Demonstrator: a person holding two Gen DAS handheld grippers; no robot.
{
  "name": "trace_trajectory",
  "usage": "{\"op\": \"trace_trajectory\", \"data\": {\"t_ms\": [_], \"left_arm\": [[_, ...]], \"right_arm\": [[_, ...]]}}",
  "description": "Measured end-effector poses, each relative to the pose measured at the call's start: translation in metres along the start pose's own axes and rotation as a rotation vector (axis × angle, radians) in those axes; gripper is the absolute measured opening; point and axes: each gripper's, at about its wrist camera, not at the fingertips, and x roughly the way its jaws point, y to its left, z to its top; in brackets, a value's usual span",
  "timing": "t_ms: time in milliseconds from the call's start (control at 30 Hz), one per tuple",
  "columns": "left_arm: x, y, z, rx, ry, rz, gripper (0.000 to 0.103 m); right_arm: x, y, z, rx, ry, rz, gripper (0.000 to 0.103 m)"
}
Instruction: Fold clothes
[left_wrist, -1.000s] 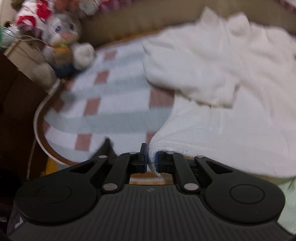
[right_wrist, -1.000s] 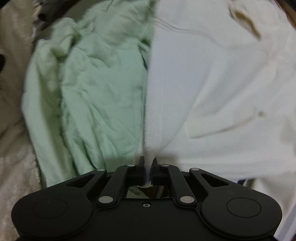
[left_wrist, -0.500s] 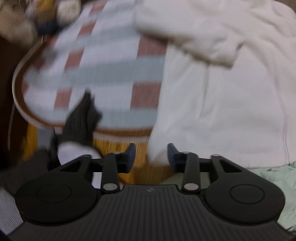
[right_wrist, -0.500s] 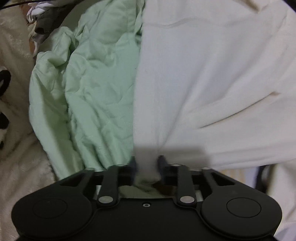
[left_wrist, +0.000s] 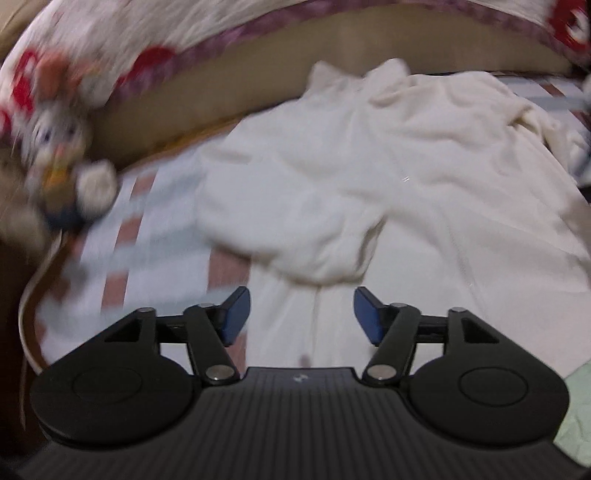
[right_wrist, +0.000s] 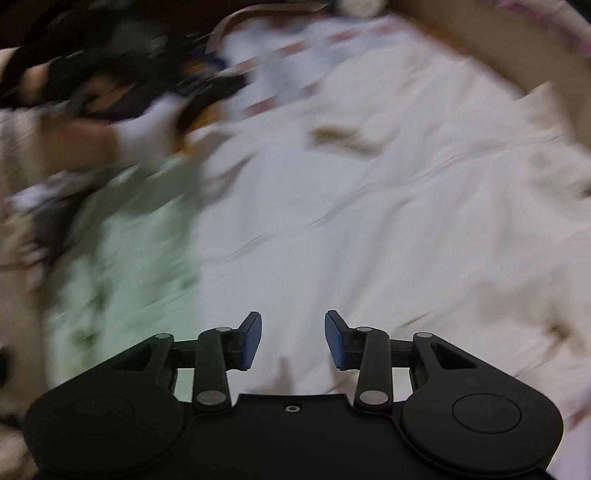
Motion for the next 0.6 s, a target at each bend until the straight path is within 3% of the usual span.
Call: {"op": "trace_trajectory", "data": {"t_ms": [100,233,400,600], "left_arm": [[0.017,-0.025,0.014,0.071,-0.026,-0.028,0.069],[0.053,-0.059,0.026,0.155,0.016,-0.042,0.069],[0.107,-0.089,0.027,0.329,0.055,0.065,0.069],[0.147,-0.068,0.038,0.244,0.112,0.074,0.069]], "right_arm": [[0.004,-0.022,0.011,0.041,-0.069,-0.125,0.043],[0.022,-0.047,0.016,0.063,-0.081,-0.254,0.043],[0.049,-0.06,0.014,0.032,-0.061,-0.312,0.043],[0.073,-0.08,0.011,0.035,-0.079,-0.308,0.044]]}}
